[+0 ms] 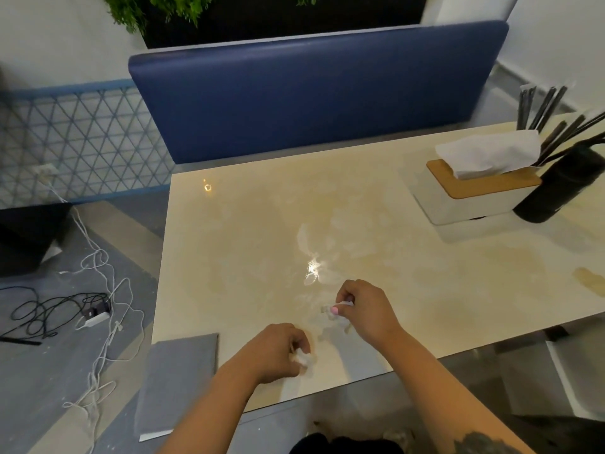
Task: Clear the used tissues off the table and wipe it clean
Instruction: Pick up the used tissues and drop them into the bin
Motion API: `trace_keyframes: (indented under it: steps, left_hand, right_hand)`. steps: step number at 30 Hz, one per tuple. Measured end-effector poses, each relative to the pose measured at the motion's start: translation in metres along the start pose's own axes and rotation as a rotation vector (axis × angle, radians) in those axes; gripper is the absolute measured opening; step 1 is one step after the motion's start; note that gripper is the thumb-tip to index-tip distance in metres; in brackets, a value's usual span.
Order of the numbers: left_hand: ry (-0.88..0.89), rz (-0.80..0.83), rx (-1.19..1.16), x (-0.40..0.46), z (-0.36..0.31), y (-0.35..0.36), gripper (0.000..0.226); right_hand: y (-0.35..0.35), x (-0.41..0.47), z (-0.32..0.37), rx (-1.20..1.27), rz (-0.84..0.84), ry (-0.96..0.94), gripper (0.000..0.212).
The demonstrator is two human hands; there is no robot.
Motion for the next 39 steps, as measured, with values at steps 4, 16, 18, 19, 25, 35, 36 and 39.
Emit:
trace_keyframes:
  steps: [4,16,18,19,25,35,36,39]
  left_hand:
    - [0.047,-0.052,-0.019,0.018,-0.015,-0.012,0.022]
    - [0.194,-0.132,-0.048,0.091,-0.102,-0.025,0.023]
    - [0.221,-0.126,-0.044,0.106,-0.123,-0.024,0.023]
    - [0.235,-0.122,-0.041,0.113,-0.132,-0.024,0.023]
    - [0.316,-0.059,-0.015,0.166,-0.201,-0.018,0.019]
    - [0.455,0.029,0.047,0.242,-0.339,0.014,0.015]
    - [0.473,0.037,0.053,0.248,-0.353,0.020,0.015]
    - [0.509,0.071,0.071,0.262,-0.389,0.038,0.015]
  right_hand:
    - [-0.019,-0.003,-0.005,0.020,-0.050,0.001,0.026]
    - [-0.104,-0.022,-0.057,0.057,-0.212,0.072,0.020]
    - [-0.122,-0.027,-0.071,0.061,-0.242,0.091,0.021]
    - [-0.130,-0.029,-0.078,0.065,-0.255,0.103,0.020]
    - [-0.189,-0.046,-0.127,0.098,-0.354,0.178,0.018]
    - [-0.286,-0.097,-0.222,0.117,-0.508,0.322,0.017]
    - [-0.293,-0.105,-0.232,0.122,-0.525,0.346,0.017]
    - [-0.309,-0.131,-0.260,0.163,-0.588,0.410,0.016]
Point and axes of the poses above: each hand's wrist, its own x-axis towards the middle knuckle, its own y-axis out of the palm, z = x × y, the point moved 4 cm from there along x, towards the middle knuckle, and after that the axes turned 6 degrees about z, right-handed, at the moved point
